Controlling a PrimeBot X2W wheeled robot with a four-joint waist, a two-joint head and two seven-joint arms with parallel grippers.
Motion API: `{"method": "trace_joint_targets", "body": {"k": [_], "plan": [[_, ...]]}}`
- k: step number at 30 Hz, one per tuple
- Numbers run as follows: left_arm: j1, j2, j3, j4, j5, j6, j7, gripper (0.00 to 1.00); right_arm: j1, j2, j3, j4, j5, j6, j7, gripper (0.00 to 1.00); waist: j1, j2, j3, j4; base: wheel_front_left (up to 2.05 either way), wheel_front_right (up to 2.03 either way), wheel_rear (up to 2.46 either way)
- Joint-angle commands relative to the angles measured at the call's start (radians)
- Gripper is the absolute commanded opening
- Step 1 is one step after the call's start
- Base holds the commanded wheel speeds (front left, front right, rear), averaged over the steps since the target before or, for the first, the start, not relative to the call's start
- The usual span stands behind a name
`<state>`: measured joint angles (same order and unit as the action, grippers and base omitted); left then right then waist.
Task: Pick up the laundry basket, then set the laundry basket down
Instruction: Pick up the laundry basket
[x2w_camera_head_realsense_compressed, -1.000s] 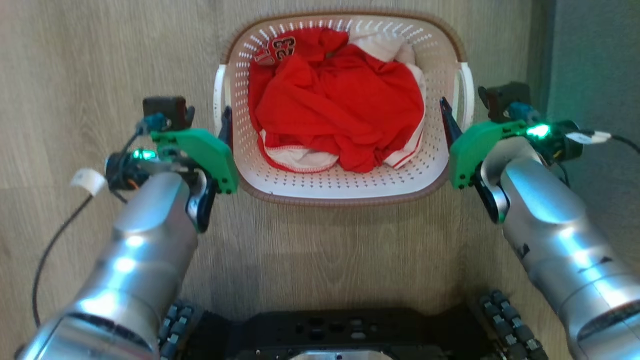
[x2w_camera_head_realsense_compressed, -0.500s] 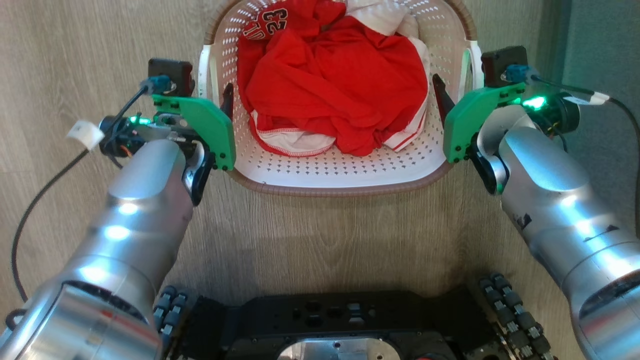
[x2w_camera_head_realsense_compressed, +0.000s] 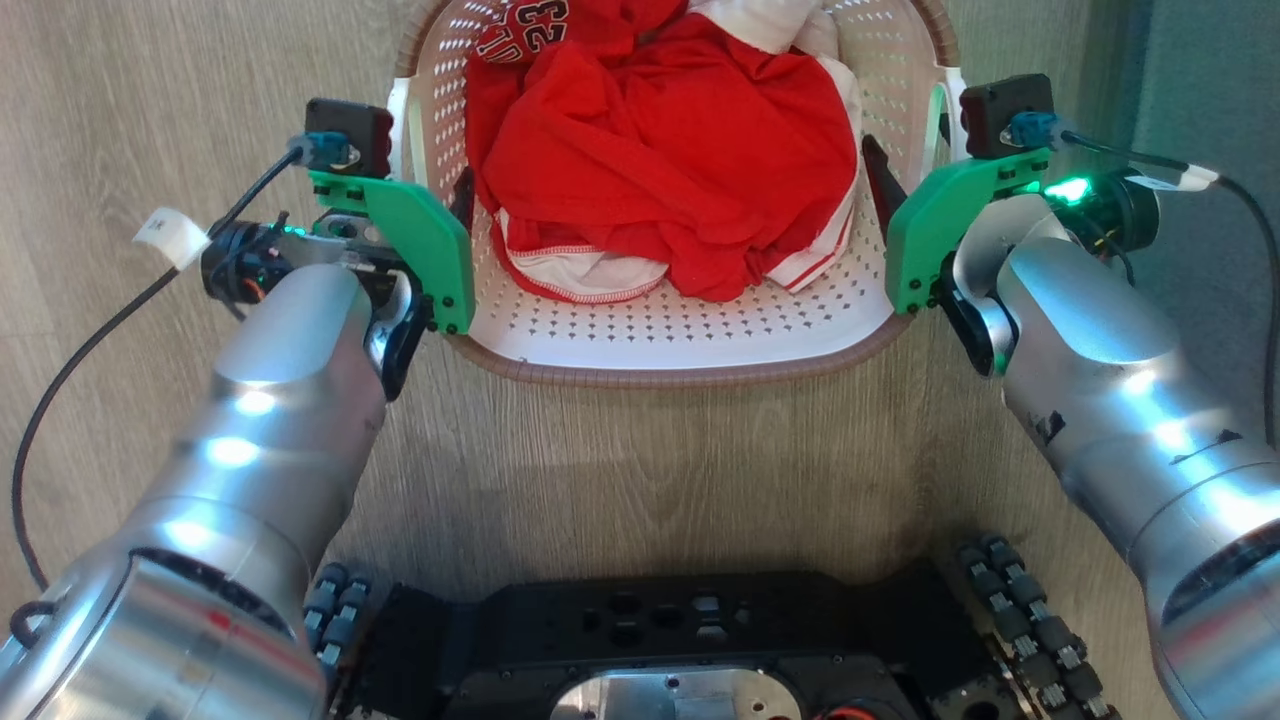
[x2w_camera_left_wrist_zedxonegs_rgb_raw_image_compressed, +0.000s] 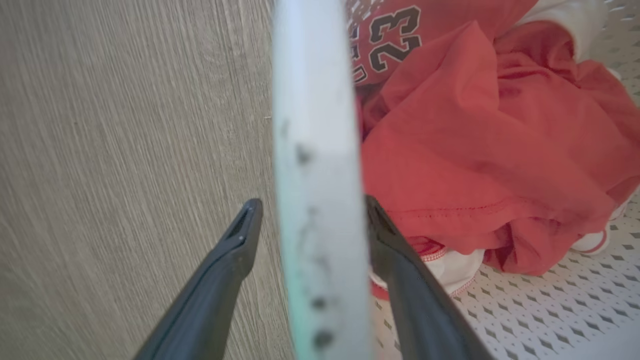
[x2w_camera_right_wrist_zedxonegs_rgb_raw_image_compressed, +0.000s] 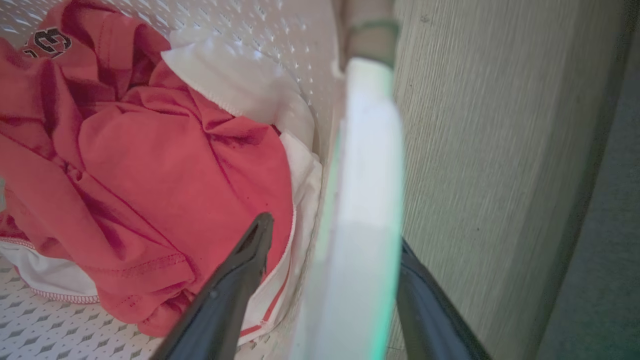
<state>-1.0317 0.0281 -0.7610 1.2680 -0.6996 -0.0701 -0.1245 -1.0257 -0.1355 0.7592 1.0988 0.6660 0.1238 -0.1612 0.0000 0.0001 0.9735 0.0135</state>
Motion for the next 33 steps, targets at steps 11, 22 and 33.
{"method": "trace_joint_targets", "body": {"k": [11,22,33], "plan": [[0.009,0.022,-0.024,-0.022,-0.081,-0.012,0.014,0.0,0.027,-0.007,0.068,0.009,0.073,0.007,-0.014,0.0,0.0,-0.0001,0.006,0.011,0.0,0.0,0.0],[0.011,0.022,-0.092,-0.032,-0.121,-0.025,0.014,0.0,0.026,-0.021,0.126,0.02,0.137,0.007,0.007,0.0,0.0,-0.0001,-0.014,0.019,0.0,0.0,0.0],[0.036,0.022,-0.192,-0.03,-0.128,-0.05,0.044,0.0,0.064,-0.007,0.175,0.029,0.23,0.007,0.15,0.0,0.0,-0.0001,-0.114,0.012,0.0,0.0,0.0]]}}
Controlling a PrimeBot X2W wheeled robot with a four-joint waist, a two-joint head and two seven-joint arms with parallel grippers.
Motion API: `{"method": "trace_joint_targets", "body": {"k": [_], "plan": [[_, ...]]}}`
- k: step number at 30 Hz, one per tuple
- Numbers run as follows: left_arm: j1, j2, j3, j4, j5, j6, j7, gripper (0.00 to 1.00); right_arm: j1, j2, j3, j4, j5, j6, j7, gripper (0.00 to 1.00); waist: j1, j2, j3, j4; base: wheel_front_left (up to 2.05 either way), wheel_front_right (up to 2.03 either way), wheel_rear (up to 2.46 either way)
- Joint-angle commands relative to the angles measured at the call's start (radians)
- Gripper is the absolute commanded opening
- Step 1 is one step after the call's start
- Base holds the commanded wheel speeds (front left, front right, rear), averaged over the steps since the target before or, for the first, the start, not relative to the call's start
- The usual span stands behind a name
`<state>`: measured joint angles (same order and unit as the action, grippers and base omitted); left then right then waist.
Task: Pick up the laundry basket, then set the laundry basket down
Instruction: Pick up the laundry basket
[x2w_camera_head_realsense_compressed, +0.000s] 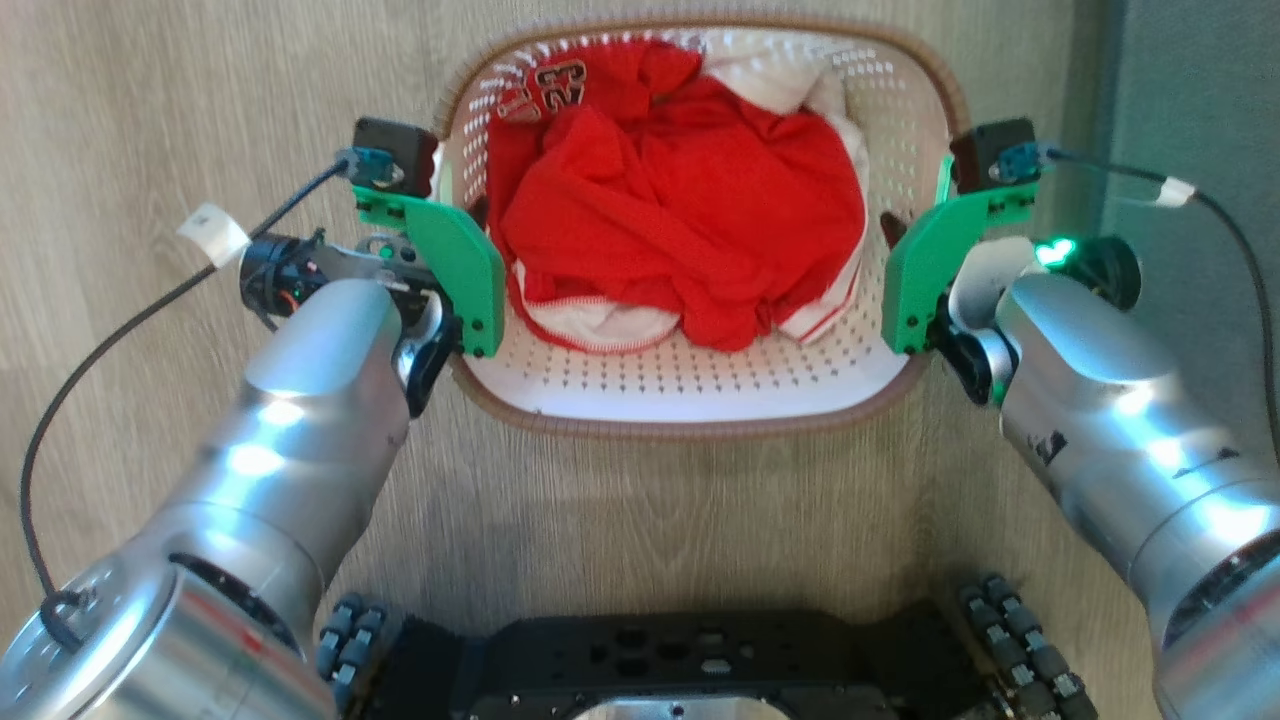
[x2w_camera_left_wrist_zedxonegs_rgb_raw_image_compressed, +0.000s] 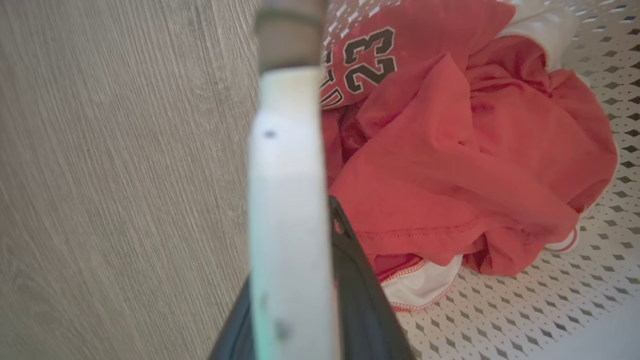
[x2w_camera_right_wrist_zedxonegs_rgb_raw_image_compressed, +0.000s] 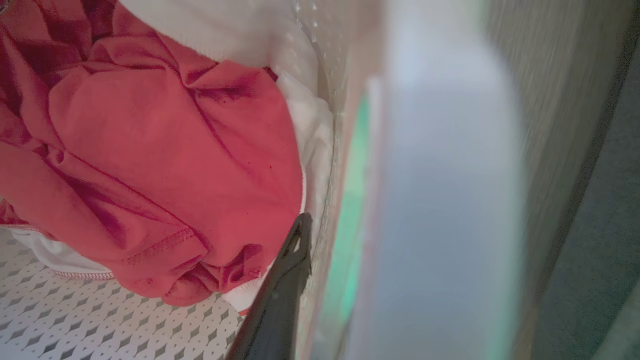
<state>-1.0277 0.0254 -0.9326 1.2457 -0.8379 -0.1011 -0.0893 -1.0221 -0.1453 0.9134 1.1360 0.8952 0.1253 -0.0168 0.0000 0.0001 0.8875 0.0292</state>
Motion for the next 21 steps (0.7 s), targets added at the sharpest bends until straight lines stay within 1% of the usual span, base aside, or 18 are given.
{"method": "trace_joint_targets", "body": {"k": [1,13,17,21], "plan": [[0.036,0.025,-0.031,-0.007,0.012,-0.021,0.016,0.0,0.065,0.003,0.023,-0.01,0.012,0.005,0.014,0.0,0.0,-0.0001,-0.041,-0.005,0.0,0.0,0.0],[0.12,0.025,-0.122,-0.029,-0.028,-0.029,0.111,0.0,0.139,0.015,0.064,-0.019,0.095,0.005,0.087,0.0,0.0,-0.0001,-0.22,-0.02,0.0,0.0,0.0],[0.164,0.026,-0.161,-0.049,-0.058,-0.029,0.169,0.0,0.177,0.013,0.09,-0.033,0.133,0.005,0.153,0.0,0.0,-0.0001,-0.289,-0.021,0.0,0.0,0.0],[0.21,0.041,-0.2,-0.071,-0.092,-0.029,0.212,0.0,0.201,0.01,0.12,-0.033,0.152,0.005,0.201,0.0,0.0,-0.0001,-0.362,-0.023,0.0,0.0,0.0]]}}
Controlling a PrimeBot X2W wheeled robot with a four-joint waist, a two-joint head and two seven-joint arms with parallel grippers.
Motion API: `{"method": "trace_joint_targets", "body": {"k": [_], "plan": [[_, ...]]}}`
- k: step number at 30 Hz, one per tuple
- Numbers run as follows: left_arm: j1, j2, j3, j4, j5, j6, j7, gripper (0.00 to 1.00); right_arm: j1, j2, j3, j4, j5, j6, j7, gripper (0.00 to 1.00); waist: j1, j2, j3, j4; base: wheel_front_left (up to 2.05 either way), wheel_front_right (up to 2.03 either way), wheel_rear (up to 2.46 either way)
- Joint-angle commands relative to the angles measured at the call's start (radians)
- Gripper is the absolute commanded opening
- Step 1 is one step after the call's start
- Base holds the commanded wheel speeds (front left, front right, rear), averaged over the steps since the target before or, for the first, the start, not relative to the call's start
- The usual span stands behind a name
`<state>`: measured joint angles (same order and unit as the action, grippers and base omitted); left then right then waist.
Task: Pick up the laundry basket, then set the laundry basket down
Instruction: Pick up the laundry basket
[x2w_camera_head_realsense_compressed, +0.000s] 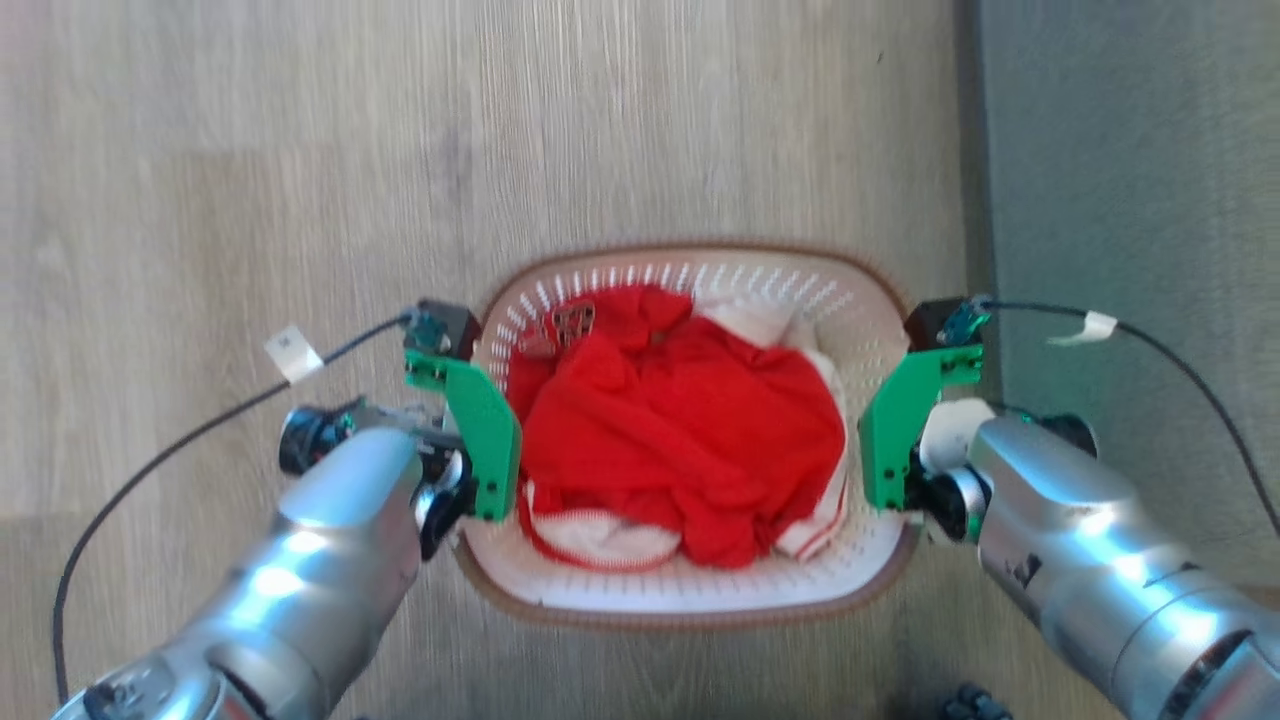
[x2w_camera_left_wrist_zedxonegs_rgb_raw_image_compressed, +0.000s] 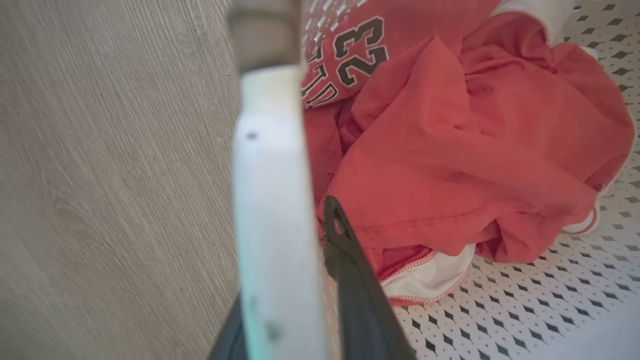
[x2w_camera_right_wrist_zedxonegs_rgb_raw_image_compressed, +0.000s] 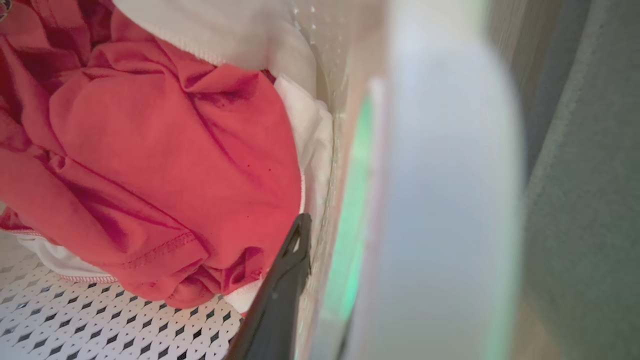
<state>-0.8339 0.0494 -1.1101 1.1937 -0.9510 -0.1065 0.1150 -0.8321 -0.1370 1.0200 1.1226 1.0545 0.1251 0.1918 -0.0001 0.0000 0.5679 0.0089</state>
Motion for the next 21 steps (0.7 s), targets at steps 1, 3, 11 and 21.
{"method": "trace_joint_targets", "body": {"k": [1,3,11,21], "plan": [[0.029,0.021,-0.032,-0.025,0.011,-0.024,0.02,0.0,0.017,0.003,0.02,-0.02,-0.002,0.006,0.001,0.0,0.0001,0.0,-0.063,-0.003,0.0,0.0,0.0],[0.064,0.036,-0.058,-0.044,-0.02,-0.024,0.054,0.0,0.034,0.007,0.041,-0.022,0.011,0.006,0.024,0.0,0.0001,0.0,-0.118,-0.005,0.0,0.0,0.0],[0.164,0.075,-0.119,-0.067,-0.074,-0.024,0.102,0.0,0.1,0.039,0.072,-0.046,0.085,0.006,0.096,0.0,0.0001,0.0,-0.278,-0.028,0.0,0.0,0.0],[0.262,0.1,-0.152,-0.11,-0.123,-0.024,0.158,0.0,0.185,0.058,0.134,-0.047,0.13,0.006,0.144,0.0,0.0001,0.0,-0.432,-0.02,0.0,0.0,0.0]]}}
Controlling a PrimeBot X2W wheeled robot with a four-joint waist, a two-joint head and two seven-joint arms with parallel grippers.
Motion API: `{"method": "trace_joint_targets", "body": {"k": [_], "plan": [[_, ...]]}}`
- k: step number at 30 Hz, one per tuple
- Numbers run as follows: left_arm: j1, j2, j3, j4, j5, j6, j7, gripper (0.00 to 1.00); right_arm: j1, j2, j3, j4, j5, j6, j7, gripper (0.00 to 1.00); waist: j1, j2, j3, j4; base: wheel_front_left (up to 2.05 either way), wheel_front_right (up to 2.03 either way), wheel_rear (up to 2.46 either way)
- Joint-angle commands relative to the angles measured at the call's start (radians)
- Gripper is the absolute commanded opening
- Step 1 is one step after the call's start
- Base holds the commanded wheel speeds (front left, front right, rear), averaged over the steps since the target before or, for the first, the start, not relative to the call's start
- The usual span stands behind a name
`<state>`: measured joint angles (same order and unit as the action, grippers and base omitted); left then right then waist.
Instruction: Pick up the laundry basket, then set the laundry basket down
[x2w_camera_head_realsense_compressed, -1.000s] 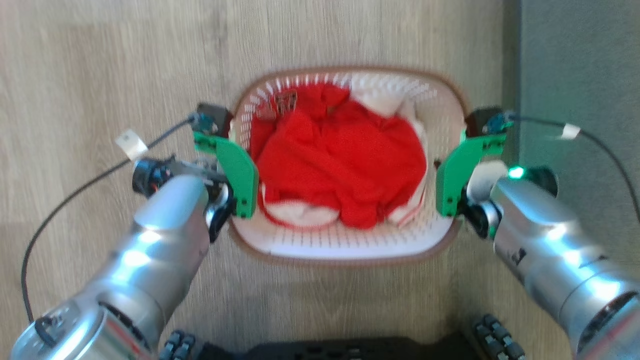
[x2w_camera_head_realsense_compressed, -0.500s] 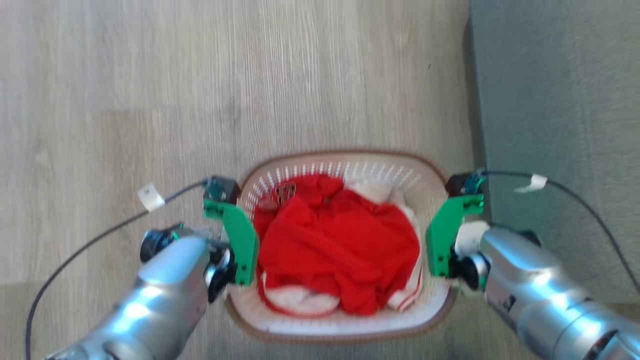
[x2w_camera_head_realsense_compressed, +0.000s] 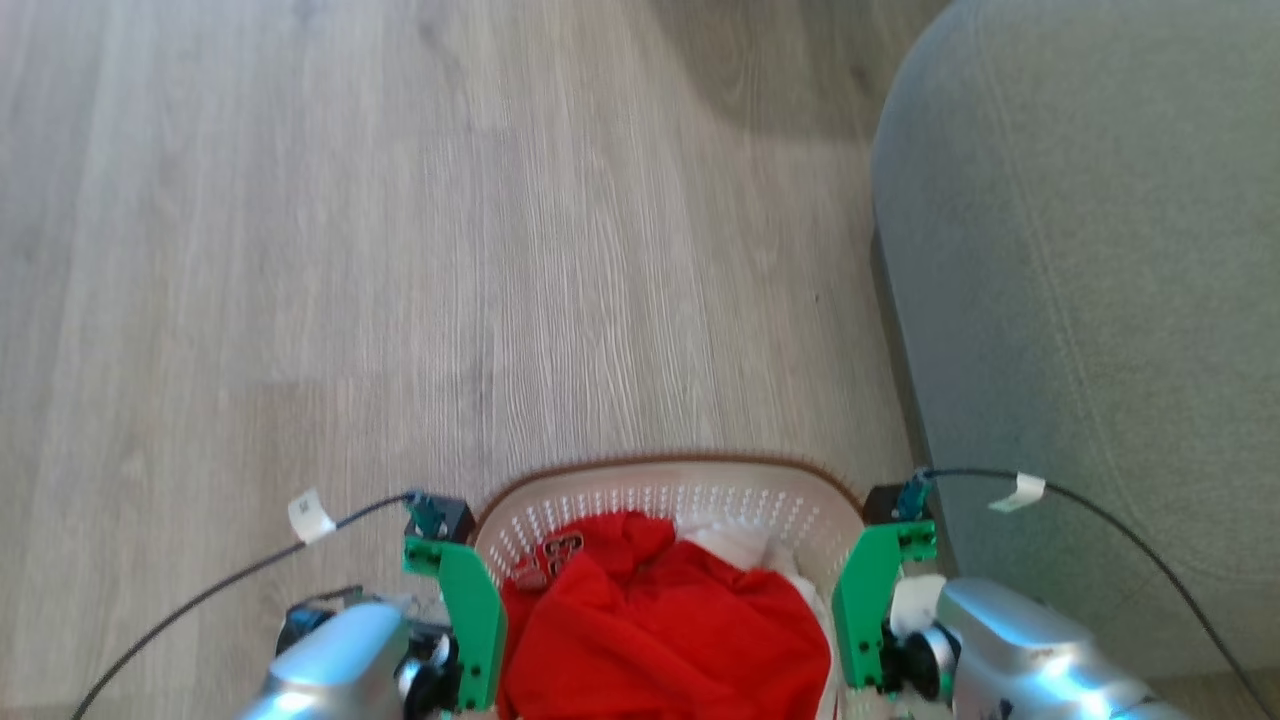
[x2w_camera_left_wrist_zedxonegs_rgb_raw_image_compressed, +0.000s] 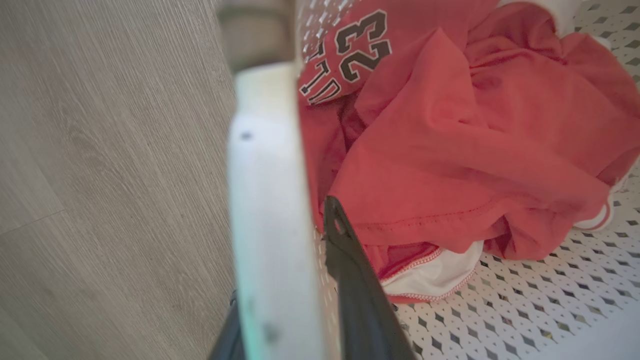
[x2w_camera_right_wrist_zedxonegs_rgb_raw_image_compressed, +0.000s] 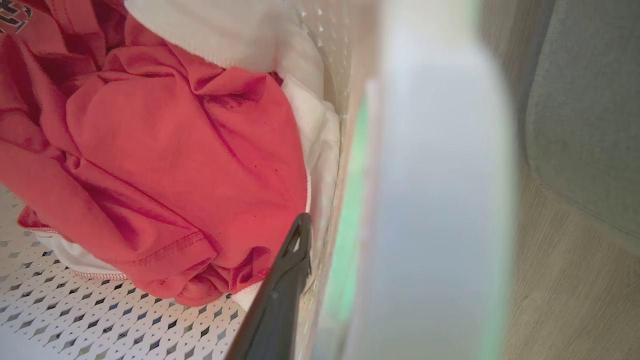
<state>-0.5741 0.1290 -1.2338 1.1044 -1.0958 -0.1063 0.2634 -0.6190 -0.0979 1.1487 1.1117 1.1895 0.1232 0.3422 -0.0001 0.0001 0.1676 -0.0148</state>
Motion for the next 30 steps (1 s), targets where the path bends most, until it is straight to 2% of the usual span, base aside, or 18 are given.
{"method": "trace_joint_targets", "body": {"k": [1,12,30], "plan": [[0.01,0.023,-0.03,-0.022,0.018,-0.024,0.01,0.0,-0.021,0.02,0.009,-0.035,0.0,0.008,-0.005,0.0,0.0001,-0.0001,-0.044,0.006,0.0,0.0,0.0],[0.057,0.034,-0.039,-0.021,-0.016,-0.024,0.011,0.0,0.028,0.028,0.047,-0.023,0.034,0.008,0.004,0.0,0.0001,-0.0001,-0.148,0.027,0.0,0.0,0.0],[0.052,0.03,-0.044,-0.017,-0.021,-0.024,0.011,0.0,0.015,0.029,0.076,-0.029,0.058,0.008,-0.038,0.0,0.0001,-0.0001,-0.154,0.028,0.0,0.0,0.0]]}}
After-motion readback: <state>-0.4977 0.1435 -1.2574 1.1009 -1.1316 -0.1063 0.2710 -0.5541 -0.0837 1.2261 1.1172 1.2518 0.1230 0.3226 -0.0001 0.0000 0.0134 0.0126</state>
